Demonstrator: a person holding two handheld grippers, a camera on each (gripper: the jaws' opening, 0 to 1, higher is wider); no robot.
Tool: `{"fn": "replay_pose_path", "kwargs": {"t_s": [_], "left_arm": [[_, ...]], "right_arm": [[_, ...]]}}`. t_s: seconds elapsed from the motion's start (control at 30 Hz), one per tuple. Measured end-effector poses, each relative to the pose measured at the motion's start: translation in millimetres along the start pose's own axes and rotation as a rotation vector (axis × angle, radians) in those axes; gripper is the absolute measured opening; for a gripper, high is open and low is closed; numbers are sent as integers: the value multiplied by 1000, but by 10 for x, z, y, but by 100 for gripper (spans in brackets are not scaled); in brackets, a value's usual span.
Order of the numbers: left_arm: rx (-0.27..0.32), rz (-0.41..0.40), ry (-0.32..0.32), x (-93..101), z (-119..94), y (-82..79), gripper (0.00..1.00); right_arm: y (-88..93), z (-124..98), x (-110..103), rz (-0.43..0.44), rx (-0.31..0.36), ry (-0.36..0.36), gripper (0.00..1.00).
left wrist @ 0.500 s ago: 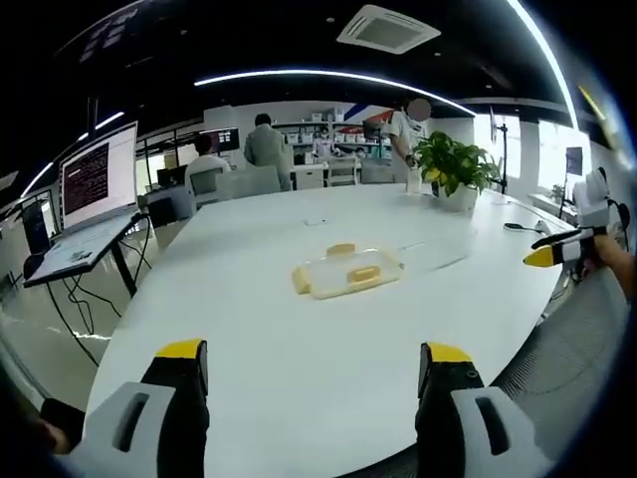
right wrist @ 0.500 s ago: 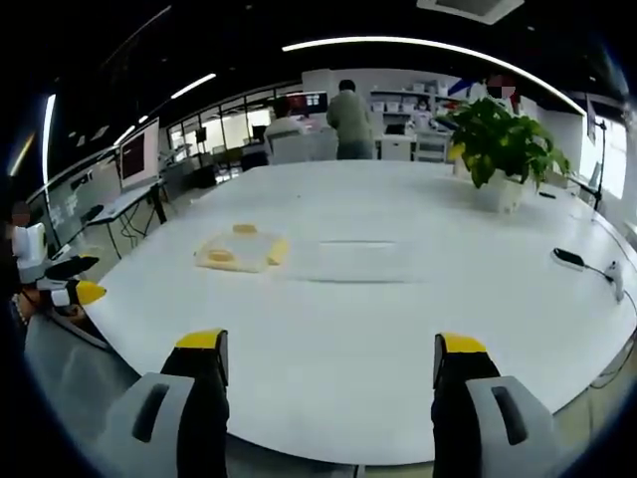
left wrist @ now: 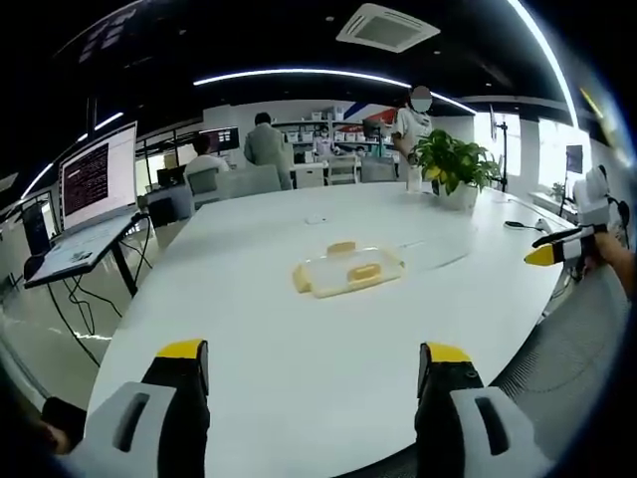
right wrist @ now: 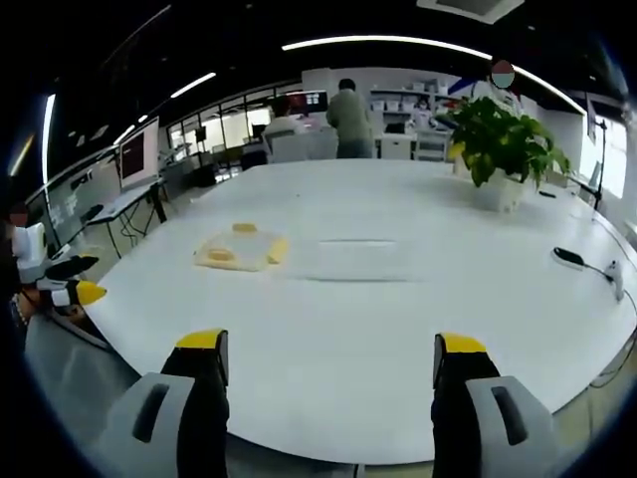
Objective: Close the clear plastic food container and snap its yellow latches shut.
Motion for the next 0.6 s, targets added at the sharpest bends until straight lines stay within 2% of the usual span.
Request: {"fn": "replay_pose_path", "kwargs": {"t_s": [0.6], "left_arm": [[1, 0, 2, 11, 3, -6, 82]], "right_arm": [[7, -5, 14, 12, -3, 4, 81]]}}
Point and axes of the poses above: the point that each gripper's makers call its tool centre point, and the gripper's own axes: z roughly forward along the fingers, x roughly to its right, y roughly out of its underside, the point moved 2 cm from there along -z, roughly backward along the fingers, and after that the axes turned 9 degrees about -y, right-handed, at the moved point
